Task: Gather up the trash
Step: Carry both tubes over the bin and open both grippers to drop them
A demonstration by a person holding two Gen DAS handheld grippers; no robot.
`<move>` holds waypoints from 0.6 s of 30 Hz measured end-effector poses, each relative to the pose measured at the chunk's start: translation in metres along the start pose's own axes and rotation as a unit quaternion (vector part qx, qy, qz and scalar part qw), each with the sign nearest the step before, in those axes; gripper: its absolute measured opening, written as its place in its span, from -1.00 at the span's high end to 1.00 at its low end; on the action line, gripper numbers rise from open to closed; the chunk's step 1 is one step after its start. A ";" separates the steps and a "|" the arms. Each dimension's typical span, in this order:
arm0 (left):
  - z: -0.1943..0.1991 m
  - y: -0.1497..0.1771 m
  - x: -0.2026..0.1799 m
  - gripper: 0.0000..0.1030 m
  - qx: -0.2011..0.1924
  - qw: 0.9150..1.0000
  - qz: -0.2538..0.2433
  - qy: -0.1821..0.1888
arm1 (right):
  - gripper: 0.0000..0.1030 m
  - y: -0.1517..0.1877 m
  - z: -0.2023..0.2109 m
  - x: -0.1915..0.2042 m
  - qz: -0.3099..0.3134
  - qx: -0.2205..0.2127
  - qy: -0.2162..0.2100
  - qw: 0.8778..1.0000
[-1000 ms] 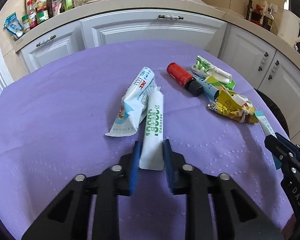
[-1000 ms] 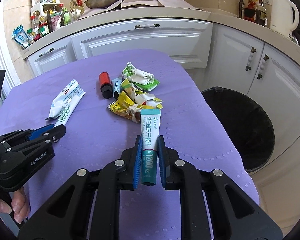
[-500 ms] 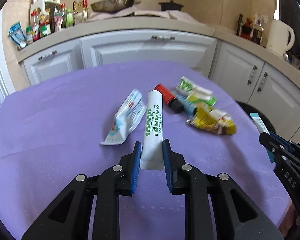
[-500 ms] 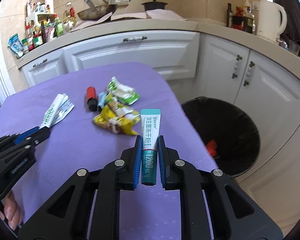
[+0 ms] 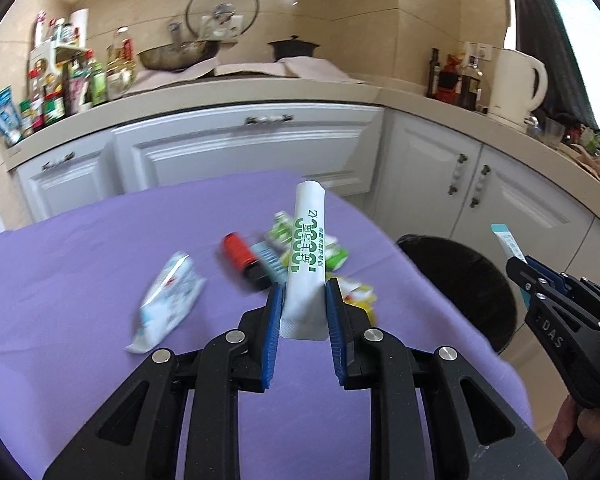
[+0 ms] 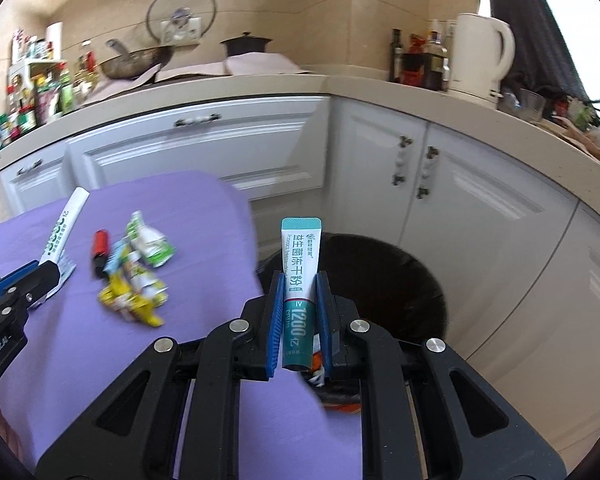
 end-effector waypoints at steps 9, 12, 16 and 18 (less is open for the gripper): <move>-0.040 -0.013 -0.051 0.55 0.009 0.999 -0.031 0.036 | 0.70 -0.006 -0.032 -0.037 -0.020 0.003 0.029 0.999; -0.052 -0.015 -0.066 0.55 0.014 0.998 -0.042 0.042 | 0.70 -0.008 -0.041 -0.047 -0.027 0.004 0.033 0.999; -0.067 -0.015 -0.082 0.55 0.024 0.997 -0.054 0.049 | 0.70 -0.009 -0.054 -0.058 -0.034 0.007 0.036 0.999; -0.073 -0.014 -0.088 0.55 0.030 0.997 -0.058 0.050 | 0.70 -0.009 -0.059 -0.062 -0.036 0.008 0.037 0.999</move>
Point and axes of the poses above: each gripper's, at about its wrist camera, not at the fingertips, and z roughly against the way its jaws point, x to its left, y to its underside, the point moved 3 cm from there along -z, roughly the way its jaws point, and after that the axes turned 12 degrees about y, right-handed, at the moved point
